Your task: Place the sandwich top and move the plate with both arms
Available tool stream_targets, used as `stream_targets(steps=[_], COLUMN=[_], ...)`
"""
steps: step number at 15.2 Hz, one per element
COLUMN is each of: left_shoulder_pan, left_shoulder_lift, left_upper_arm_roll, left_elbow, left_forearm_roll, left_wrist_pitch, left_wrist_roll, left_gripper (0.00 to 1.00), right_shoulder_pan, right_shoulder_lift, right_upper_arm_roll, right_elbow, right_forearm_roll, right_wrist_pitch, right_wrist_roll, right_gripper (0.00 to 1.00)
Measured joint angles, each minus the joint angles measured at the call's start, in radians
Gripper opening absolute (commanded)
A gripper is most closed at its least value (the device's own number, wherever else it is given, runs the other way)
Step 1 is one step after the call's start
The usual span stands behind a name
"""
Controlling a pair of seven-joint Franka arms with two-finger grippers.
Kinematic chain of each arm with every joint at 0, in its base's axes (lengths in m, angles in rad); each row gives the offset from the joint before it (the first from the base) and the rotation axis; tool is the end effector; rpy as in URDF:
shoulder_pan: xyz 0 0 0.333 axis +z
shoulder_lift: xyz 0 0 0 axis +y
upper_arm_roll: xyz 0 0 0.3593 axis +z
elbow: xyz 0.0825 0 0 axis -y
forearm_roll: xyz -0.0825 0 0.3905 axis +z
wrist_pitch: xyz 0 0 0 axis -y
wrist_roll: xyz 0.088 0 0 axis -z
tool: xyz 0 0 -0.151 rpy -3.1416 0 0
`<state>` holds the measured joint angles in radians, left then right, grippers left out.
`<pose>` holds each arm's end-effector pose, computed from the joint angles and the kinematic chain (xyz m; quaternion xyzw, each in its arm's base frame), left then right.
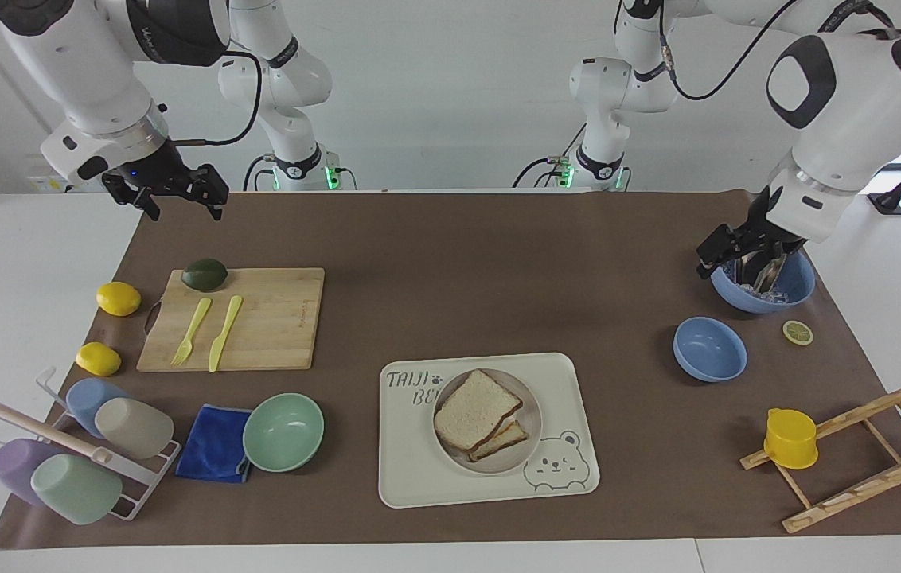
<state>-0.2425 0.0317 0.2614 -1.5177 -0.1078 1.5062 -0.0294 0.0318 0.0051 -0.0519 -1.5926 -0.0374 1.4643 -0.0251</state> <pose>0.5638 -0.0086 0.6270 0.9983 0.0218 -0.0213 0.0496 0.5438 -0.0168 0.6026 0.9976 0.0017 -0.0670 0.0173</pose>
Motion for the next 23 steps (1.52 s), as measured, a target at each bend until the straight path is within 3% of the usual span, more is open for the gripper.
stream_targets(steps=[3, 6, 10, 15, 23], left_shoulder_pan=[0.127, 0.155, 0.155, 0.151, 0.143], left_shoulder_lift=[-0.084, -0.102, -0.097, -0.090, -0.080], left_upper_arm_roll=[-0.149, -0.232, -0.239, -0.239, -0.238], left_elbow=[-0.061, -0.087, -0.105, -0.061, -0.083], left_forearm_roll=[0.029, 0.050, 0.061, 0.068, 0.069], left_wrist_pitch=[-0.058, -0.052, 0.033, -0.021, -0.023], left_wrist_roll=[0.024, 0.024, 0.024, 0.025, 0.025], left_gripper=[1.00, 1.00, 1.00, 1.00, 1.00], right_shoulder_pan=[0.000, 0.000, 0.000, 0.000, 0.000], right_shoulder_lift=[0.000, 0.000, 0.000, -0.001, -0.001], right_upper_arm_roll=[0.000, 0.000, 0.000, 0.000, 0.000], right_elbow=[0.000, 0.000, 0.000, 0.000, 0.000], right_forearm_roll=[0.000, 0.000, 0.000, 0.000, 0.000], right_wrist_pitch=[0.000, 0.000, 0.000, 0.000, 0.000], right_wrist_roll=[0.000, 0.000, 0.000, 0.000, 0.000], right_gripper=[1.00, 1.00, 1.00, 1.00, 1.00])
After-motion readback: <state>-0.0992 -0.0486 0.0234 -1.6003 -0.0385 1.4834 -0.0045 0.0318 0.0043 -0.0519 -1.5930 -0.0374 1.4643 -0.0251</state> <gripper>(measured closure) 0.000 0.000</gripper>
